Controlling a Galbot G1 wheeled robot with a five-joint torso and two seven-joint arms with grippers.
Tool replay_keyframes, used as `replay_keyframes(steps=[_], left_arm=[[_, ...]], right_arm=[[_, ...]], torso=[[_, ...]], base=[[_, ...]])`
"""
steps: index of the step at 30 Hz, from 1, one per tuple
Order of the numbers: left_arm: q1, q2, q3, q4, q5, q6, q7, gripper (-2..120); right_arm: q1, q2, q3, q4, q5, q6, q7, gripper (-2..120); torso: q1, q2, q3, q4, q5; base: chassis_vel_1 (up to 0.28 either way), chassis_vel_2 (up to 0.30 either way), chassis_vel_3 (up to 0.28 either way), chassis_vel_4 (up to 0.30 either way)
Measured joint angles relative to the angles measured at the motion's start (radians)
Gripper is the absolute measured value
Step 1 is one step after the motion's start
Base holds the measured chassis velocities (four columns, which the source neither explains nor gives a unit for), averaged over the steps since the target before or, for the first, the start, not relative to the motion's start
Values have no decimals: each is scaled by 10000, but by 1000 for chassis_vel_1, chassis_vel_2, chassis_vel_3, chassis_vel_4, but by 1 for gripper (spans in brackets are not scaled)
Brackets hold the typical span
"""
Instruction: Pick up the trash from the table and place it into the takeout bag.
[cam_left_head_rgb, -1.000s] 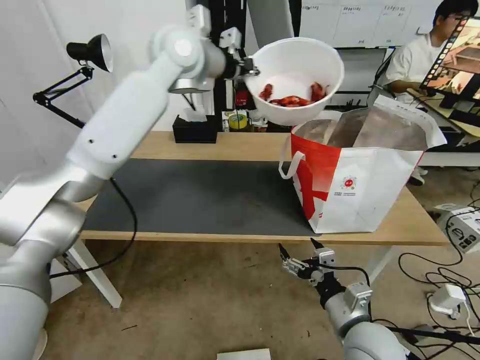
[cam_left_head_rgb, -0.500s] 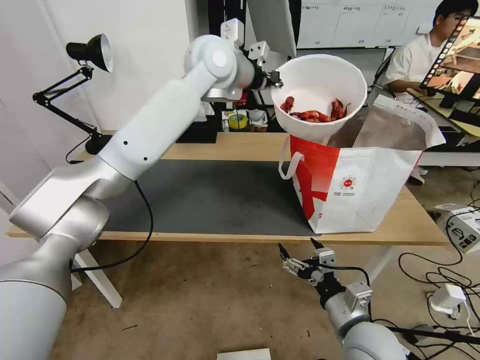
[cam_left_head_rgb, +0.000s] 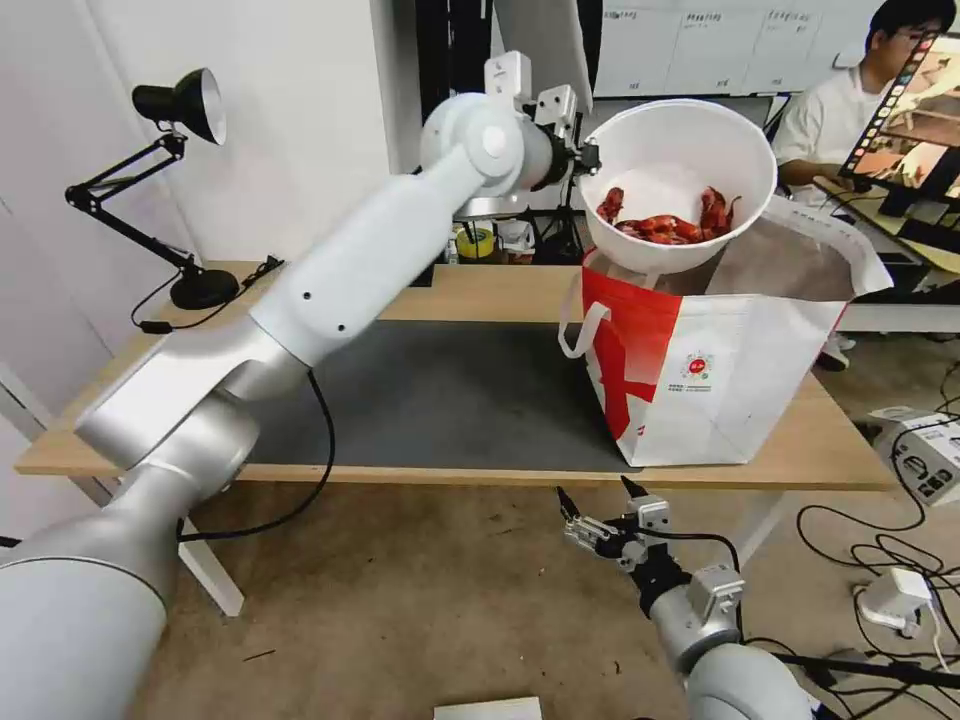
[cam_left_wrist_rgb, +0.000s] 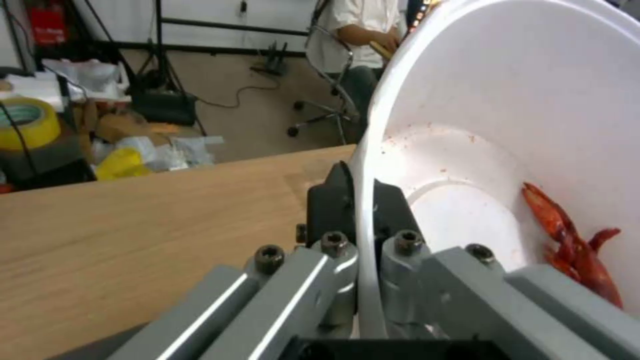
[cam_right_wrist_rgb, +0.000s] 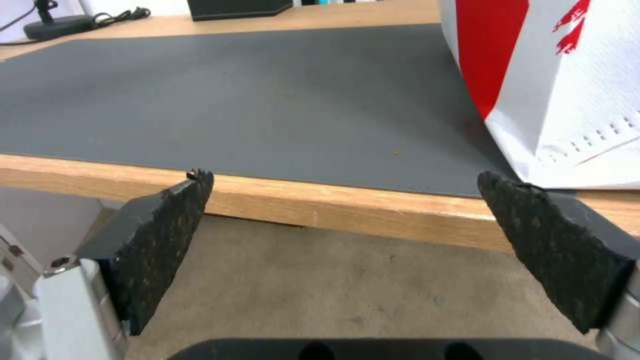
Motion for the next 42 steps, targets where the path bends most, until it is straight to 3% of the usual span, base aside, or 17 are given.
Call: replay_keyframes(steps=[4, 14, 18, 29, 42], left_arm=[[161, 31, 335, -67, 621, -505, 121, 0], [371, 180, 656, -367, 938, -764, 211, 0], [408, 485, 1063, -662, 1378, -1034, 826, 0], [395, 796, 1523, -923, 1896, -1081, 1545, 0], [129, 821, 1580, -1395, 1858, -1540, 2001, 0]], right_arm=[[0, 0, -1, 0, 0, 0, 0, 100], [0, 0, 0, 0, 0, 0, 0, 100], [0, 0, 0, 0, 0, 0, -1, 100], [0, 0, 0, 0, 0, 0, 0, 100], [0, 0, 0, 0, 0, 0, 0, 100]], torso=[[0, 0, 0, 1, 0], [-1, 0, 0, 0, 0], [-1, 0, 0, 2, -1], [-1, 0, 0, 2, -1], [-1, 0, 0, 2, -1]], base=[[0, 0, 0, 0], [0, 0, 0, 0], [0, 0, 0, 0], [0, 0, 0, 0], [0, 0, 0, 0]])
